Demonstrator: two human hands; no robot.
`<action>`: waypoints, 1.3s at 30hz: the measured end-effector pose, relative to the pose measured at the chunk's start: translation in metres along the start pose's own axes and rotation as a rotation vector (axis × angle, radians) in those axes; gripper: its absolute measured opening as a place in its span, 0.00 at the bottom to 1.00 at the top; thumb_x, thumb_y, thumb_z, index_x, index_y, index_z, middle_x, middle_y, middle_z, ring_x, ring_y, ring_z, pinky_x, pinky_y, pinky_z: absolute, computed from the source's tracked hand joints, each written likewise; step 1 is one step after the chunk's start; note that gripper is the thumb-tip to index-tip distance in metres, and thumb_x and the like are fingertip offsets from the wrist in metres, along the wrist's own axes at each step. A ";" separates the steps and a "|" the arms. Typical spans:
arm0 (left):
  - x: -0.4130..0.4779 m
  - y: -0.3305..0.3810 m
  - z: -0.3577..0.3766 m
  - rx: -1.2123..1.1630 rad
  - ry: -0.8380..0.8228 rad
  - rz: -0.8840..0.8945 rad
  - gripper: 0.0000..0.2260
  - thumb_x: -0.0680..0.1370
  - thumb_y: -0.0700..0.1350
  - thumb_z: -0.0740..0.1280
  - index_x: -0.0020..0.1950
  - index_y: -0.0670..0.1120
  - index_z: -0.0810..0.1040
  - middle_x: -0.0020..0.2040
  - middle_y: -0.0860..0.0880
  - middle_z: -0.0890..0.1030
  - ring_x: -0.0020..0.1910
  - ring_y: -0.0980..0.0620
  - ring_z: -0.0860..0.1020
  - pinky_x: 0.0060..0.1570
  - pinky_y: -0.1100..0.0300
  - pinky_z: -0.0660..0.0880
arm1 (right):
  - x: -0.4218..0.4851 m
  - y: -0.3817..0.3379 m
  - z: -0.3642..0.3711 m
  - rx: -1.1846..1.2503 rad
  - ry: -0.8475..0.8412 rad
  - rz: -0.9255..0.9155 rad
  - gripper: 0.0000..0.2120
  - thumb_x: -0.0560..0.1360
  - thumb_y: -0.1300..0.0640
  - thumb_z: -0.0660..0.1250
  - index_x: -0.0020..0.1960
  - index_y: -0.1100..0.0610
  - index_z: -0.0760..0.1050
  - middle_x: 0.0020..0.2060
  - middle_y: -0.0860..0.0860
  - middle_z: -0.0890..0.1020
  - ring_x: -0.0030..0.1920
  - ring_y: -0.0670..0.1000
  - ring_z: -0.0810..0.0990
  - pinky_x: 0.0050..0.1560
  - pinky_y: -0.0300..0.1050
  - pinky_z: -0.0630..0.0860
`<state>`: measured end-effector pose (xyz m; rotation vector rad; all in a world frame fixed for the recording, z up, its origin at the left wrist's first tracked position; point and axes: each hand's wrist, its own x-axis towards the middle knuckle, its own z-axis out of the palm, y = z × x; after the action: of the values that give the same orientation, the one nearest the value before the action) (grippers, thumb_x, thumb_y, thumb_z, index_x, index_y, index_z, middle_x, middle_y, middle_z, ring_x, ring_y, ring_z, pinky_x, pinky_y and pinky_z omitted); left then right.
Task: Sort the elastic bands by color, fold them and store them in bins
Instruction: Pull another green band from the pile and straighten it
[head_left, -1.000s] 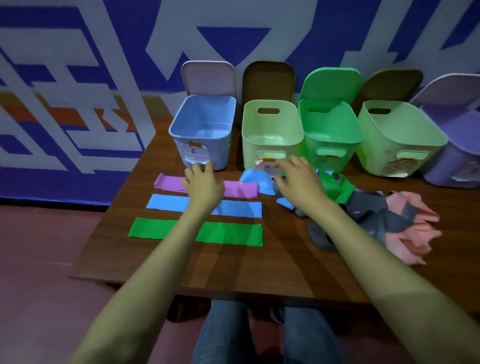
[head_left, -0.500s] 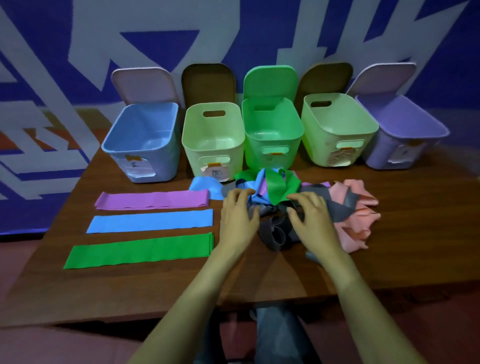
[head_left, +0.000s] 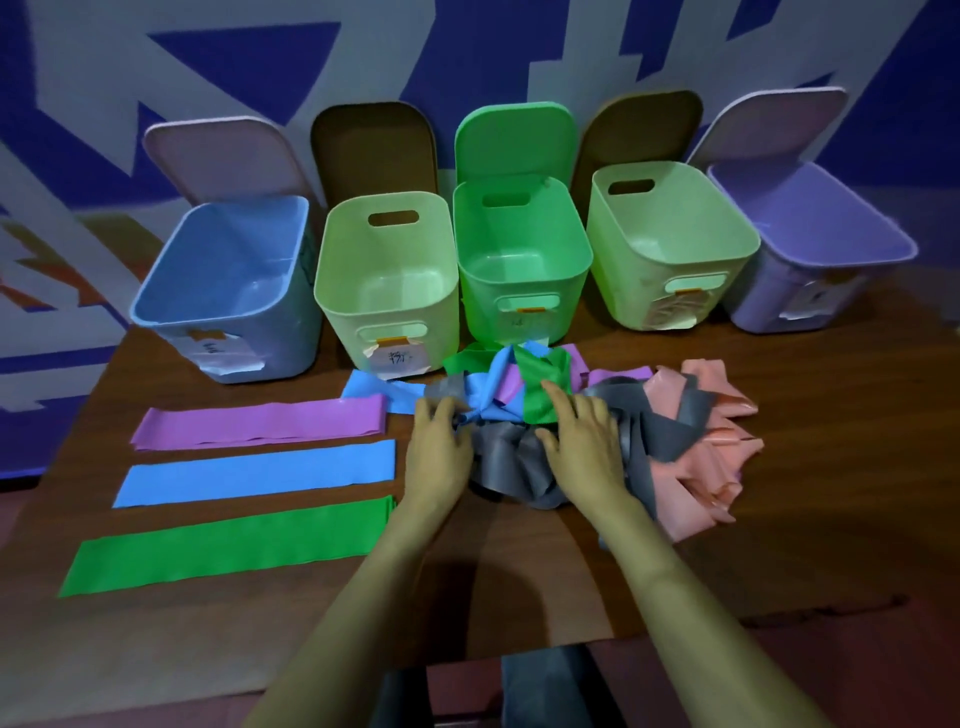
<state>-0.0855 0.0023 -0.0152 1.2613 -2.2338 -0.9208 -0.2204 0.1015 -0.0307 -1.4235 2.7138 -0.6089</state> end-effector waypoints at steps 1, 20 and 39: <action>0.000 -0.001 -0.001 -0.012 0.017 0.015 0.07 0.76 0.37 0.64 0.53 0.40 0.76 0.53 0.41 0.70 0.50 0.41 0.74 0.52 0.53 0.71 | 0.000 0.002 0.001 0.053 0.057 0.015 0.24 0.72 0.59 0.69 0.67 0.57 0.71 0.52 0.60 0.77 0.55 0.63 0.72 0.55 0.59 0.71; -0.014 0.031 -0.006 0.208 -0.013 0.205 0.28 0.73 0.50 0.65 0.72 0.44 0.65 0.68 0.39 0.65 0.66 0.38 0.63 0.62 0.49 0.61 | 0.002 -0.001 -0.101 0.506 -0.079 0.099 0.18 0.66 0.59 0.75 0.37 0.49 0.65 0.41 0.52 0.75 0.42 0.51 0.72 0.43 0.47 0.68; 0.001 0.104 -0.069 -0.743 -0.222 0.273 0.04 0.76 0.43 0.68 0.44 0.51 0.78 0.36 0.44 0.75 0.37 0.50 0.71 0.37 0.58 0.67 | 0.007 -0.007 -0.148 0.891 0.263 0.176 0.16 0.73 0.70 0.62 0.42 0.48 0.72 0.48 0.52 0.79 0.49 0.52 0.78 0.49 0.43 0.75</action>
<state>-0.1043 0.0163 0.1073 0.5246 -1.8440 -1.6213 -0.2472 0.1418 0.1096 -0.8928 2.1436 -1.7739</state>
